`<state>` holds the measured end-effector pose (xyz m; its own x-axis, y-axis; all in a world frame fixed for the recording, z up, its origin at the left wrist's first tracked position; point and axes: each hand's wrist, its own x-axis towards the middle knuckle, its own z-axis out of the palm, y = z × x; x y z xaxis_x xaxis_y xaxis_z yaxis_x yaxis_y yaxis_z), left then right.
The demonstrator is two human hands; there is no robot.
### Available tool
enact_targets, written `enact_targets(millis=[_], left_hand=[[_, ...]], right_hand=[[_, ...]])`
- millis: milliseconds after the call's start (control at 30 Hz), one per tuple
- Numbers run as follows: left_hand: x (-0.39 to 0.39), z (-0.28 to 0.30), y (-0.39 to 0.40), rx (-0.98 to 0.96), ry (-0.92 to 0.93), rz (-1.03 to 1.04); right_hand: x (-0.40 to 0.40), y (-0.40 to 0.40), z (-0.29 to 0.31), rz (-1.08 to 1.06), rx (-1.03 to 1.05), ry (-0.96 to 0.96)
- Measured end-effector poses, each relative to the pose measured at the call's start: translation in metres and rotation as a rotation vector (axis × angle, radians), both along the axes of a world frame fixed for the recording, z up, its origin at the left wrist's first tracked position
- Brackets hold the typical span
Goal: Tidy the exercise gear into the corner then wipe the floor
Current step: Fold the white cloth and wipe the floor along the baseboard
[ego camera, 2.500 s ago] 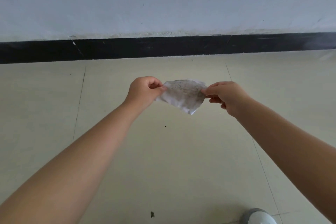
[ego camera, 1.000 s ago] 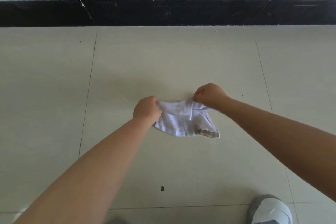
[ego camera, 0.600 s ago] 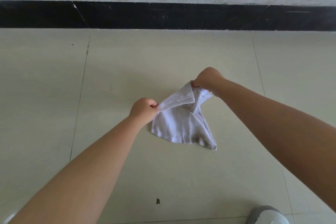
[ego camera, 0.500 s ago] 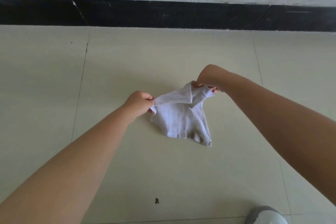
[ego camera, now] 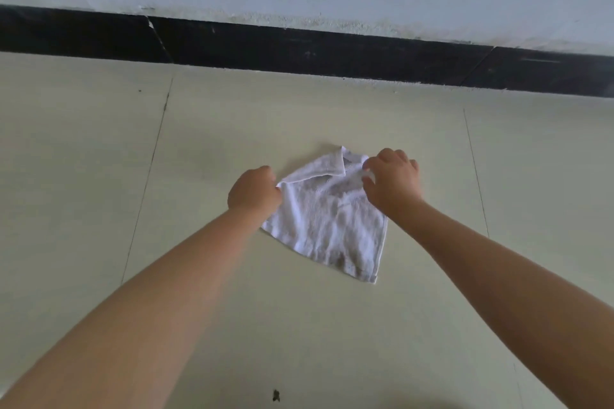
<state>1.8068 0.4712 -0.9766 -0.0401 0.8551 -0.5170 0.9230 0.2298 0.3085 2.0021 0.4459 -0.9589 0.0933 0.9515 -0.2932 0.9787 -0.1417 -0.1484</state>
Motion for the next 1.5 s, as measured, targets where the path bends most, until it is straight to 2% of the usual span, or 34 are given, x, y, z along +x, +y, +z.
enact_targets(millis=[100,200,267,433,533,600,700,767,833,900,1033,1133,1233,1367,1467,1500], left_hand=[[0.001,-0.012,-0.005,0.036,0.033,-0.098],[0.005,-0.022,-0.004,0.060,0.076,-0.166],[0.010,-0.025,-0.004,0.072,0.092,-0.202],[0.022,-0.030,0.004,0.134,0.038,-0.116],[0.024,-0.027,0.007,0.144,-0.114,0.034],[0.022,-0.024,0.017,0.127,-0.246,0.194],[0.010,-0.019,0.034,0.011,-0.471,0.424],[0.001,-0.010,0.038,-0.127,-0.609,0.460],[-0.006,-0.001,0.039,-0.207,-0.643,0.386],[-0.007,0.010,0.036,-0.218,-0.623,0.283],[0.000,0.022,0.025,-0.058,-0.344,-0.089],[0.006,0.030,0.020,0.004,-0.208,-0.251],[0.006,0.038,0.019,0.067,-0.170,-0.315],[0.004,0.049,0.016,0.175,-0.191,-0.402],[0.004,0.052,0.008,0.244,-0.254,-0.516],[0.005,0.052,0.006,0.265,-0.291,-0.545]], right_hand=[[0.004,-0.021,-0.017,0.087,-0.147,-0.080],[0.009,-0.034,-0.029,0.034,-0.266,-0.106],[0.009,-0.037,-0.036,0.010,-0.265,-0.108],[0.009,-0.034,-0.046,-0.131,-0.182,-0.033],[0.008,-0.033,-0.045,-0.110,-0.161,-0.021],[0.015,-0.029,-0.037,-0.137,-0.142,0.071],[0.033,-0.017,-0.009,-0.296,-0.179,0.411],[0.046,-0.012,0.013,-0.357,-0.223,0.598],[0.057,-0.009,0.028,-0.307,-0.241,0.613],[0.063,-0.008,0.037,-0.212,-0.246,0.532],[0.061,-0.008,0.041,0.007,-0.369,0.254],[0.055,-0.009,0.045,0.090,-0.351,0.101],[0.060,-0.010,0.046,0.160,-0.180,-0.031],[0.065,-0.015,0.044,0.154,0.177,-0.079],[0.062,-0.013,0.040,0.162,0.469,0.078],[0.060,-0.012,0.040,0.130,0.485,0.157]])
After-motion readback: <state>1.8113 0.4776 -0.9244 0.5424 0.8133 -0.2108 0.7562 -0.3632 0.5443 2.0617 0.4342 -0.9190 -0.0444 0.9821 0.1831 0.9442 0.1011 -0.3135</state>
